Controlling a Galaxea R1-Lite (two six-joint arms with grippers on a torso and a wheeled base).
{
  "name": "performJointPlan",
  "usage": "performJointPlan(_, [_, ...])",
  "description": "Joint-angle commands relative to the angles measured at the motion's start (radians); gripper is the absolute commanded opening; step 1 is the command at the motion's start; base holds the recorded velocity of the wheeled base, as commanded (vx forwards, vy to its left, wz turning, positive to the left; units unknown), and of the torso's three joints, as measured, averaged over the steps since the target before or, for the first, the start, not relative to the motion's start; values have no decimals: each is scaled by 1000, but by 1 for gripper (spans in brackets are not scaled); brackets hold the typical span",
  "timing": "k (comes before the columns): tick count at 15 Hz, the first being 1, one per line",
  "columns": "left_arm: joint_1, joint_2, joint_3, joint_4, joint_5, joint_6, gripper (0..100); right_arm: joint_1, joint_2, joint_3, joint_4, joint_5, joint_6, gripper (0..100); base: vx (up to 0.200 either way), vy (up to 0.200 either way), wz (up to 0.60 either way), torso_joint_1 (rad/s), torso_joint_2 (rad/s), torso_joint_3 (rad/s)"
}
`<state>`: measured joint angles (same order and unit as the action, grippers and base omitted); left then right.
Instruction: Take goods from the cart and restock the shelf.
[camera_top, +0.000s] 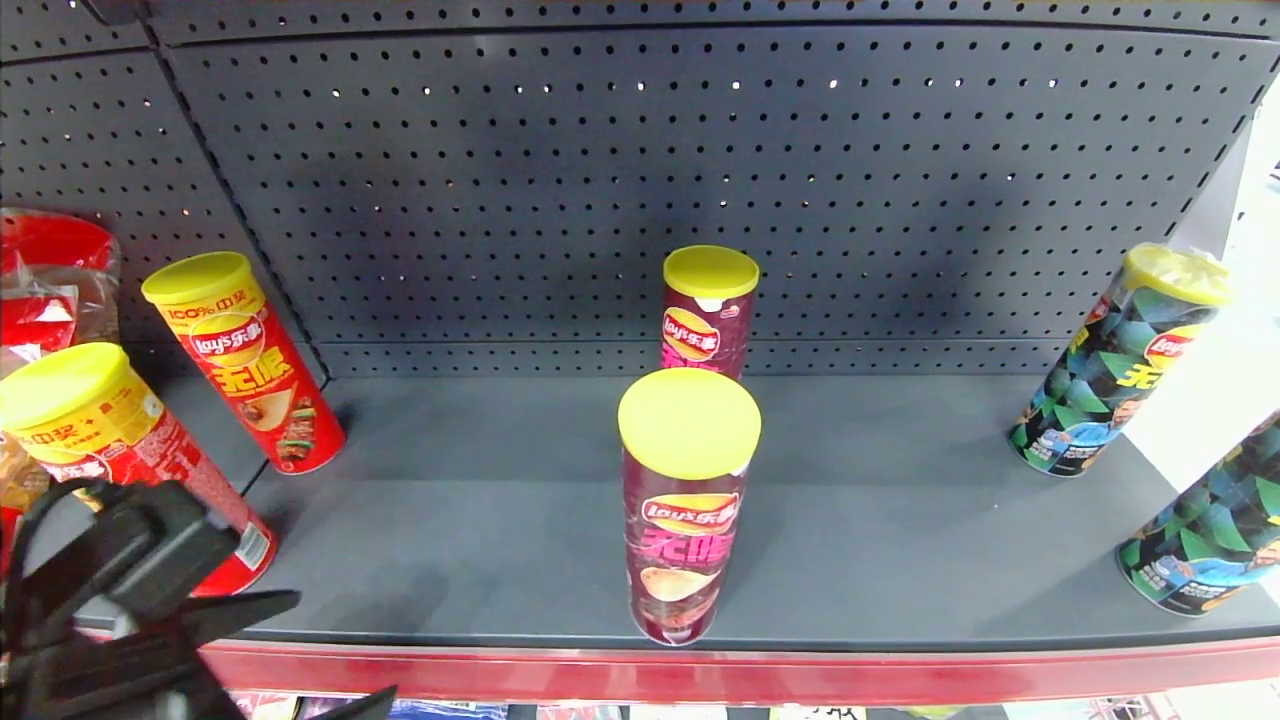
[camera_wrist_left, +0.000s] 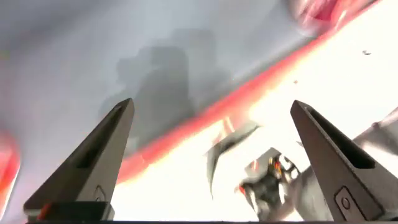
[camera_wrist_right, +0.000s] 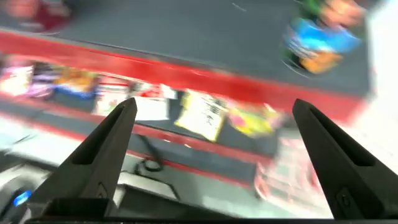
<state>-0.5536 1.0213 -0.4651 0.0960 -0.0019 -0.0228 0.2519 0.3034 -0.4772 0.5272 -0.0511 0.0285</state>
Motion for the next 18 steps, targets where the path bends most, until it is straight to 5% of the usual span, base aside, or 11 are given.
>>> performJointPlan(1, [104,-492,-30,401,115,-71,100,-184,-43,-12,33,-12,-4,100,0,0,0,0,0,0])
performJointPlan(3, [336,-661,-56,590,114,-72,100,-356,-67,-1,91,-7,-9,100,0,0,0,0,0,0])
performJointPlan(7, [601,-932,-23,748,111,-74,100,-411,-202,111,106,-1,-76,100,0,0,0,0,0,0])
performJointPlan(8, [612,-946,2,739,102,-91,100,-411,-202,121,79,10,-75,100,0,0,0,0,0,0])
performJointPlan(9, [609,-946,54,617,30,-134,100,-411,-202,170,13,66,-82,100,0,0,0,0,0,0])
performJointPlan(10, [607,-948,154,401,-59,-132,100,-411,-204,227,-82,92,-84,100,0,0,0,0,0,0])
performJointPlan(12, [607,-949,419,-50,-165,-60,100,-411,-204,358,-323,128,-88,100,0,0,0,0,0,0])
performJointPlan(13, [600,-952,444,-110,-167,-37,100,-410,-204,379,-372,157,-99,100,0,0,0,0,0,0])
performJointPlan(14, [597,-954,424,-58,-118,-22,100,-411,-204,430,-470,188,-117,100,0,0,0,0,0,0])
performJointPlan(16, [597,-954,431,-62,103,17,100,-411,-202,477,-599,195,-127,100,0,0,0,0,0,0])
performJointPlan(18, [595,-955,448,-107,114,15,100,-411,-204,477,-604,198,-117,100,0,0,0,0,0,0])
